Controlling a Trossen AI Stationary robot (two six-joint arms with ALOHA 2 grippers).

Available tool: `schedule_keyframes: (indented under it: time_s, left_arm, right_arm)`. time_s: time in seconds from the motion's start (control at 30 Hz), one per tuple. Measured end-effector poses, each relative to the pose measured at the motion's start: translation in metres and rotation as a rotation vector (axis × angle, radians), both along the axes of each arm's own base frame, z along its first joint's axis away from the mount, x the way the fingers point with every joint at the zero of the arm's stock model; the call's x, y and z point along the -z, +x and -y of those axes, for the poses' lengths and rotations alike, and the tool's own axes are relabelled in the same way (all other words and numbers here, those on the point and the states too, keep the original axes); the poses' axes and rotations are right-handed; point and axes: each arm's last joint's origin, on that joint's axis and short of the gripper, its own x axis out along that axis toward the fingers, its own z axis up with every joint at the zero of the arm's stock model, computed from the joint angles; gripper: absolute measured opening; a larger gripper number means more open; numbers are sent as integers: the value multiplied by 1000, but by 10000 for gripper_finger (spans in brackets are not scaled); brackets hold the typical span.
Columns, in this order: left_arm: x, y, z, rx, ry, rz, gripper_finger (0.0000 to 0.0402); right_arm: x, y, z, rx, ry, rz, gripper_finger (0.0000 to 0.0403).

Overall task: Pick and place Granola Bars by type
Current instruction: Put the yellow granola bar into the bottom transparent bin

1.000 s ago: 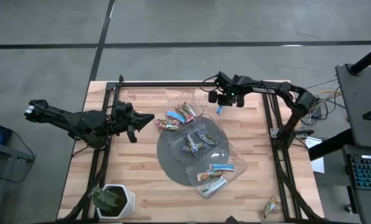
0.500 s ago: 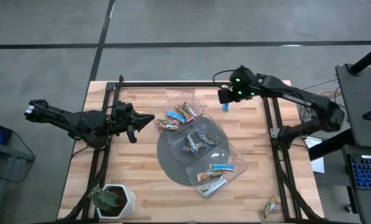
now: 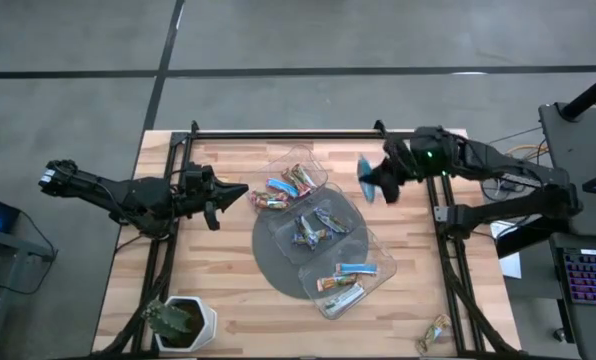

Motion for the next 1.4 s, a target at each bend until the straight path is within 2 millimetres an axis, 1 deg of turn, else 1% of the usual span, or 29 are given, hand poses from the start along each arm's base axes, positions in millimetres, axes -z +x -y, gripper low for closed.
schedule_keyframes:
  time_s: [0.13, 0.3, 0.37, 0.47, 0.63, 0.87, 1.03, 1.13, 1.23, 1.4]
  left_arm:
    - [0, 0, 0, 0, 0, 0, 0]
    - [0, 0, 0, 1, -11, 4, 0]
    - [0, 0, 0, 1, -11, 4, 0]
    - [0, 0, 0, 1, -12, 4, 0]
    - [0, 0, 0, 1, -12, 4, 0]
    - [0, 0, 0, 1, -15, 4, 0]
    - [0, 0, 0, 2, -15, 3, 0]
    - [0, 0, 0, 2, -15, 3, 0]
    - [0, 0, 0, 3, -15, 3, 0]
    - [0, 0, 0, 14, -20, 5, 0]
  right_arm:
    - [-3, 4, -30, -219, -69, 37, 33]
    - [6, 15, -66, -446, -113, 0, 33]
    - [11, 20, -77, -509, -125, -26, 33]
    - [23, 32, -90, -551, -111, -83, 33]
    - [52, 54, -109, -609, -104, -219, 33]
    - [94, 80, -127, -655, -105, -395, 33]
    - [120, 94, -131, -658, -97, -492, 33]
    - [131, 99, -133, -665, -75, -534, 38]
    - [140, 102, -135, -667, -59, -566, 60]
    - [143, 103, -136, -649, -46, -586, 115]
